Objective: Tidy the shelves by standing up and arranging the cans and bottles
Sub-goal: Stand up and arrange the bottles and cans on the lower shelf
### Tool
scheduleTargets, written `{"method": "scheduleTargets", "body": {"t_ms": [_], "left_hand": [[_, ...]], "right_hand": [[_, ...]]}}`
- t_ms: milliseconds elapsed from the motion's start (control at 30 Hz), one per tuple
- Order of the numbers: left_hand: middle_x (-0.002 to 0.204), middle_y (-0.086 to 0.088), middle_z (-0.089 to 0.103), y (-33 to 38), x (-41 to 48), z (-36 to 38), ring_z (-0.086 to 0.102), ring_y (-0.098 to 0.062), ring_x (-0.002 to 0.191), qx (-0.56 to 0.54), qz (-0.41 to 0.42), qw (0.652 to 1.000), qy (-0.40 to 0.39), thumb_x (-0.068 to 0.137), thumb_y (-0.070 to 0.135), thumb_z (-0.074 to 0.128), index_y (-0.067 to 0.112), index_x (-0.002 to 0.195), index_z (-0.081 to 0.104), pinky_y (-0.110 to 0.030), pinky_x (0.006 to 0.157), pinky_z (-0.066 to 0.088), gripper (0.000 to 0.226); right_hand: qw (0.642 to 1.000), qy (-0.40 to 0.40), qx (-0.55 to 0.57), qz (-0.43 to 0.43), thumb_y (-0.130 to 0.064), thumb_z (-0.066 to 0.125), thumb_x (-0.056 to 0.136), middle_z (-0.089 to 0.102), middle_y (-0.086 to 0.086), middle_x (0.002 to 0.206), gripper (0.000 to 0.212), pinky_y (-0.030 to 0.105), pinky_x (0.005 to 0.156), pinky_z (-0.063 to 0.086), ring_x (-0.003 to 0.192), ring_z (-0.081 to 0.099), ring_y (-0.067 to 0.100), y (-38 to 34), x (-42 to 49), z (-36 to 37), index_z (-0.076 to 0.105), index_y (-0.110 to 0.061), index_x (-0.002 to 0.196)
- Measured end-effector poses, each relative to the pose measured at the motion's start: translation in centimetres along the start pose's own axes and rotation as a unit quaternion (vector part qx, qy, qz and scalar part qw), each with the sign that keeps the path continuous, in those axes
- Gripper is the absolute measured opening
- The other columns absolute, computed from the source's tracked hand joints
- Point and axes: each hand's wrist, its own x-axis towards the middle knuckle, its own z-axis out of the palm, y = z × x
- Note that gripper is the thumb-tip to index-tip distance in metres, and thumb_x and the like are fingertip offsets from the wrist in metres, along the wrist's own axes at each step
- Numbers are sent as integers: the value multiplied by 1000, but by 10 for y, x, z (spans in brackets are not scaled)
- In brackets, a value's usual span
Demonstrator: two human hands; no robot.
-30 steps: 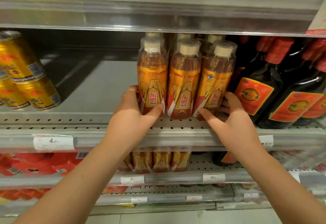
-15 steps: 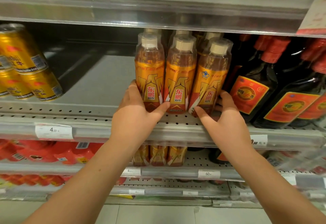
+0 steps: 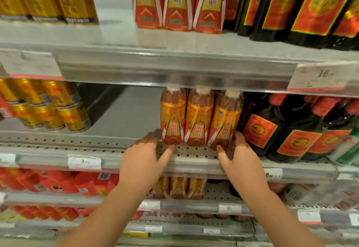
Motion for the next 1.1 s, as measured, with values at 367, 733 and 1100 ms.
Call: {"method": "scheduleTargets", "body": {"t_ms": [367,733,1100], "left_hand": [[112,30,56,15,-5,-83,52,11,104,-79,100,992,-13,92,76,30,50,115,54,-12,88,44,42],[128,12,60,49,23,-236,53,-8,120,-68,181,954,229,101,48,45,27,125,67,-22,105,36,39],[141,19,49,-22,24,-267,41,-1,129,-20,176,977,119,100,65,28,36,140,51,-27,113,35,55]], "right_hand": [[993,73,55,-76,-23,67,91,59,-16,114,38,22,96,47,114,58,7,-51,-26,-76,60,-25,129],[923,184,137,-308,-35,53,95,56,-20,129,35,10,108,30,127,49,1,-136,-7,-192,62,-28,129],[945,109,111,-287,-39,56,93,53,-27,116,36,30,101,41,114,48,0,-198,0,-164,56,-36,129]]}}
